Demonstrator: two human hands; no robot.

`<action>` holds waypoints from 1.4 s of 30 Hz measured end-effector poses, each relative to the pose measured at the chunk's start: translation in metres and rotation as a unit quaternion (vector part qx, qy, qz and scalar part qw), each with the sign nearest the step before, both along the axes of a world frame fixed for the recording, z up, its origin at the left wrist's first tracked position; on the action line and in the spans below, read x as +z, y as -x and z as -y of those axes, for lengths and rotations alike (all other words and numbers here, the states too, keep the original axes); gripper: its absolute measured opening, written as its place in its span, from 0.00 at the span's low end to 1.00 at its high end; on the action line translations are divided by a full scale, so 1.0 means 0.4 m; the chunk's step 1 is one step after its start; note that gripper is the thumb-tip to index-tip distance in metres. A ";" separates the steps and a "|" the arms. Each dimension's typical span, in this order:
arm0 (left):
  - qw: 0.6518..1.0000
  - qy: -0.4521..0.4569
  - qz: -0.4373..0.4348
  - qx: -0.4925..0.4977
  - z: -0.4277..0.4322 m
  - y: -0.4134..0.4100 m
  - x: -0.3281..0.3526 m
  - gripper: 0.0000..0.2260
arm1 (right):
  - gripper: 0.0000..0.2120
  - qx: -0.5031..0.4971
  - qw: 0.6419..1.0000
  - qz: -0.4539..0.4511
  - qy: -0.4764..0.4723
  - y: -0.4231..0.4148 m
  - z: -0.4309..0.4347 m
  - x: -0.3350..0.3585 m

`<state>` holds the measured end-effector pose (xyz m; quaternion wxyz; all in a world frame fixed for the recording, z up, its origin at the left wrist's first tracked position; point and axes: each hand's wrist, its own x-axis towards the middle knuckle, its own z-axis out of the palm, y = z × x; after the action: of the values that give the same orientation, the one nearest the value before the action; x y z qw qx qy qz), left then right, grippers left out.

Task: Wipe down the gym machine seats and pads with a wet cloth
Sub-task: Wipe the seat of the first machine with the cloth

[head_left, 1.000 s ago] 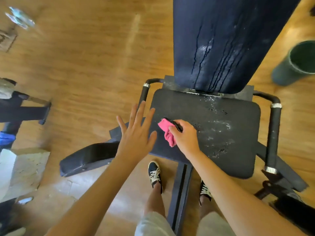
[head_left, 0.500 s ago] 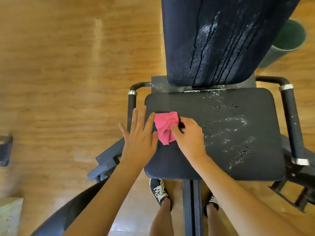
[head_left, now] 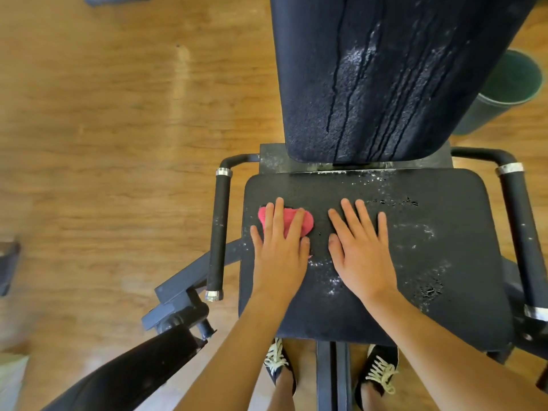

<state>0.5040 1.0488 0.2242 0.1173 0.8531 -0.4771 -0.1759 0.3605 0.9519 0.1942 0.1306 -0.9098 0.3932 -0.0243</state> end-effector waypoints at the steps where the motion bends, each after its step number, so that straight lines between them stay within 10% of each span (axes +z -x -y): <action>1: 1.000 0.009 0.005 -0.006 0.002 -0.014 -0.005 0.22 | 0.25 -0.001 1.000 -0.001 0.006 -0.002 0.000 0.000; 29: 0.992 0.120 0.020 0.021 0.107 -0.248 -0.078 0.22 | 0.24 0.003 0.999 -0.001 0.049 -0.007 -0.004 -0.010; 42: 0.995 0.009 0.091 0.027 0.106 -0.269 -0.067 0.25 | 0.25 0.000 0.999 -0.007 0.043 -0.014 -0.004 -0.001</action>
<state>0.6114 1.0065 0.1976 0.0857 0.8772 -0.4637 -0.0903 0.3662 0.9536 0.1936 0.0888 -0.9147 0.3928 -0.0348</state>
